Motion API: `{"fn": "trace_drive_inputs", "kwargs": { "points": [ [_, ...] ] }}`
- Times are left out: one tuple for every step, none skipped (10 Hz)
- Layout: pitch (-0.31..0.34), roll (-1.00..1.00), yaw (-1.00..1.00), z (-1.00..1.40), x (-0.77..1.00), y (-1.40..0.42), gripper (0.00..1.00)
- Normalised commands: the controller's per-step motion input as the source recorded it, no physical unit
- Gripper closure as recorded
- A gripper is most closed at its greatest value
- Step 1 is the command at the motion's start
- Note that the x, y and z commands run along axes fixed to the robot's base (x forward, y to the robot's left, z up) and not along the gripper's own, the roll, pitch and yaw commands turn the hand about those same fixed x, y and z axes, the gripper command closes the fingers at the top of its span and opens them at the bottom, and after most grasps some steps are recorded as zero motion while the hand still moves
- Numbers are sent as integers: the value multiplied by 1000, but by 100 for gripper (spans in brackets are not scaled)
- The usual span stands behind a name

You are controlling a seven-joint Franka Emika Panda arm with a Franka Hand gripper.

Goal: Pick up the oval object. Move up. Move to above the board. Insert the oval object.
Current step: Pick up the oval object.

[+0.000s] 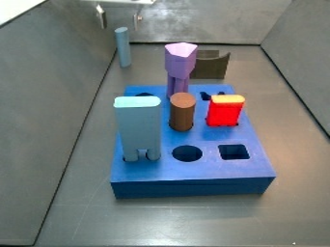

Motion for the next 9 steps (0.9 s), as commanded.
{"fn": "trace_drive_inputs", "kwargs": {
  "points": [
    [-14,-116,-129,-331,183,-23,0],
    [-20,-101,-160,-363,243,0,0],
    [-37,-57,-163,-471,129,-29,0],
    [-74,-89,-226,-491,0,-86,0],
    [-89,-104,-297,-391,-220,-60,0],
    [-73,-167,-297,-334,-226,0,0],
    [-120,-161,-206,-171,-86,0,0],
    [-90,-29,0,-46,-6,0,0],
    [4,0,0,0,0,0,0]
  ]
}}
